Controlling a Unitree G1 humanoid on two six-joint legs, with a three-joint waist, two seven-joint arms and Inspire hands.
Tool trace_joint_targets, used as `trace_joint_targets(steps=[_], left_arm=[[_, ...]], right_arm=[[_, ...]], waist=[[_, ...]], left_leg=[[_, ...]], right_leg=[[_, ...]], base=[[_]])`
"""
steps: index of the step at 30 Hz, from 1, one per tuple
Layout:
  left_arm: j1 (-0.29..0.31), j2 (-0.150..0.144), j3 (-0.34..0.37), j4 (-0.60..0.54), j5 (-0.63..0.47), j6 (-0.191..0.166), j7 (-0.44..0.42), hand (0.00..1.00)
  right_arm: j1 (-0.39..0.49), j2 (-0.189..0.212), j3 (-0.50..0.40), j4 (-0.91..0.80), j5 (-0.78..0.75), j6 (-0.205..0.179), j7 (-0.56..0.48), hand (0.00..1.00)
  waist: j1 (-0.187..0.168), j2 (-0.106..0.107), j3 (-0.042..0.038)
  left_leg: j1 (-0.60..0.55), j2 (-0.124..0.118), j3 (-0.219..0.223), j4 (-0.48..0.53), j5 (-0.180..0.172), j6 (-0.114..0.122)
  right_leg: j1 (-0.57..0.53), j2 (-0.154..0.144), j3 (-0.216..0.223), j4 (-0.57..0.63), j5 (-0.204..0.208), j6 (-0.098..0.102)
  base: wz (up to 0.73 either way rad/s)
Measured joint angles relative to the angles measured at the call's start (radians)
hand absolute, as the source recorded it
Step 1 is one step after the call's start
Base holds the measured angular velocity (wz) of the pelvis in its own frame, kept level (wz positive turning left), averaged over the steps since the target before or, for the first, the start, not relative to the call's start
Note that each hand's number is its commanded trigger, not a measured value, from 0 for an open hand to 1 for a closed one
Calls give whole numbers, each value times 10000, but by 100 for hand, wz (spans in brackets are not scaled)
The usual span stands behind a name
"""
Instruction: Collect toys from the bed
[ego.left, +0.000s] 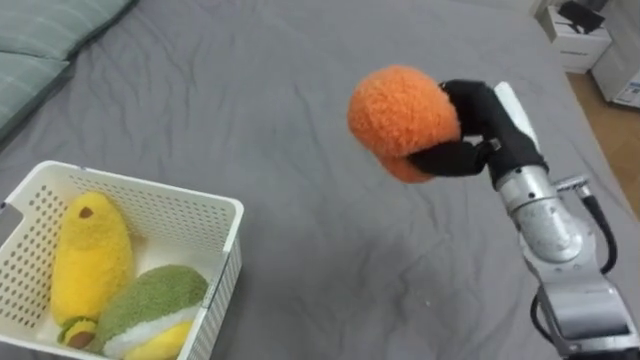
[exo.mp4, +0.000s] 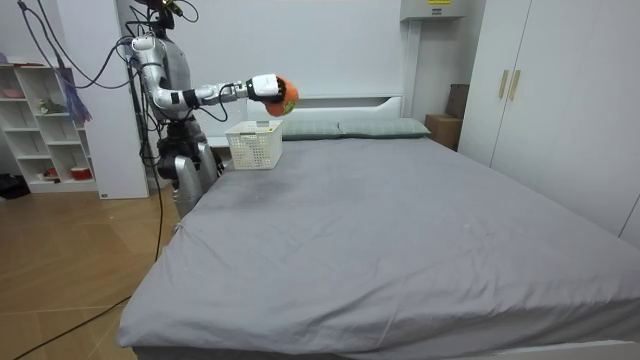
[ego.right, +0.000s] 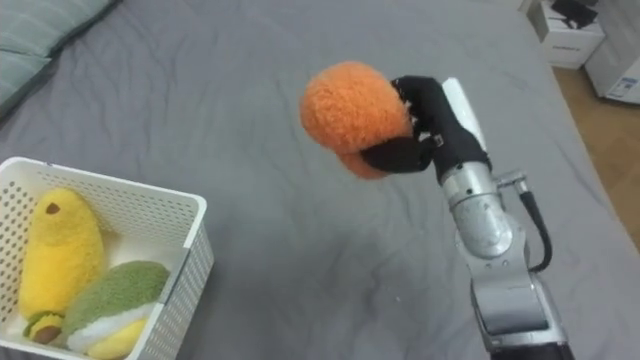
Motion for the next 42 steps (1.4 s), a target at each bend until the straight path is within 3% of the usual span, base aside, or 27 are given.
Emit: trace_joint_targets(steps=[4,7,11,13,18,23,27,30,33,34,35,42], left_arm=[[-31,9,-6,-50,201,43,-159,0],[3,21,-27,-35,211,52,-190,0],[-27,123,12,-13,778,80,-233,0],[-72,174,16,47,759,252,-326,0],[-25,181,-11,81,763,548,-312,0],[-4,185,-61,81,977,837,-300,0],[-67,184,-94,58,1387,925,-298,0],[-102,187,-91,53,1561,969,-298,0],[-130,185,-39,42,1662,1051,-302,0],[-131,186,18,41,1810,1066,-305,0],[-140,187,25,33,1846,1073,-305,0],[-128,186,19,35,1982,1086,-304,0]], right_arm=[[-684,-21,94,-324,-6,22,92,100],[-967,93,350,-484,-8,292,351,100],[-1189,324,624,-604,-68,558,621,100],[-1570,414,996,-543,-250,783,843,100],[-2422,574,1673,-96,-260,903,987,100],[-2595,760,2360,-95,-813,1197,1051,100],[-2598,1057,2720,-47,-1194,1407,1163,95],[-2602,1216,3050,-36,-1378,1447,1454,77],[-2602,1262,3293,-25,-1535,1448,1724,50],[-2602,1282,3305,9,-1546,1449,1792,18],[-2601,1284,3305,44,-1545,1449,1799,0],[-2594,1419,3385,880,-1644,1495,1937,0]], waist=[[260,-68,-43],[352,-74,-40],[885,-69,-15],[1166,-70,-15],[1615,-191,13],[1898,-352,92],[2302,-373,86],[2444,-410,70],[2554,-417,67],[2552,-420,67],[2547,-407,76],[2546,-396,113]], left_leg=[[21,3,-4,2,1,-2],[64,4,-13,2,1,-2],[105,6,-34,-8,-3,-2],[103,10,-50,-23,-9,-10],[23,4,-230,41,-6,-11],[-230,-58,-633,202,-6,-7],[-325,-101,-780,306,-10,2],[-398,-116,-889,341,-9,3],[-406,-129,-966,383,-9,3],[-422,-137,-1037,424,-9,3],[-428,-142,-1070,450,-10,3],[-456,-170,-1233,611,-11,-1]], right_leg=[[22,0,9,1,0,0],[73,3,61,4,0,0],[132,2,-23,3,0,0],[133,8,-27,12,0,0],[139,-1,-142,3,0,0],[140,-61,-579,-25,-3,4],[138,-94,-656,-22,-9,15],[146,-103,-689,-20,-9,15],[200,-110,-746,-18,-9,15],[233,-115,-817,-18,-9,15],[252,-119,-855,-18,-9,15],[369,-126,-896,-14,-10,16]], base=[[0],[0],[0],[0],[10],[24],[12],[9],[7],[16],[18],[7]])
